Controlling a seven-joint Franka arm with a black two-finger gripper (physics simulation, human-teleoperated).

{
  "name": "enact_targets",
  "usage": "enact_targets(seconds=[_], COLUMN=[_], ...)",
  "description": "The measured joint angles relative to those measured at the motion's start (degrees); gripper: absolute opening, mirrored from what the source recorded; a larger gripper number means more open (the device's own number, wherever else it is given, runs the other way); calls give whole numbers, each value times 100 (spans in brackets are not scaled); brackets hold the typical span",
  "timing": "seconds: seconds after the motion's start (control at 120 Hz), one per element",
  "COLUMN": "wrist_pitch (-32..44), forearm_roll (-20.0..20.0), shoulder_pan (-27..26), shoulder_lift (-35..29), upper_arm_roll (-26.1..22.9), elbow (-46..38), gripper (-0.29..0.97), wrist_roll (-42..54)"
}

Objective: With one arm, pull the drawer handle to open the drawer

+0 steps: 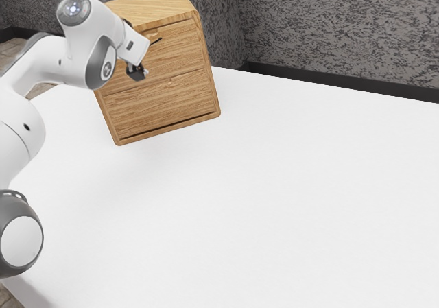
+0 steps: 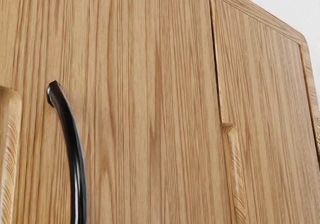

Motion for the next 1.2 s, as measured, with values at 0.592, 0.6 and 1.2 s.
enact_targets(seconds=[0.592, 0.6, 1.2], wrist_pitch=[41, 41, -32], forearm_roll=[8, 12, 41], shoulder_pan=[-103, -116, -787], shoulder_lift=[-453, -466, -1208], upper_arm_roll=[97, 114, 871], elbow=[-875, -891, -1706], gripper=[55, 55, 53], wrist_roll=[-204, -221, -1136])
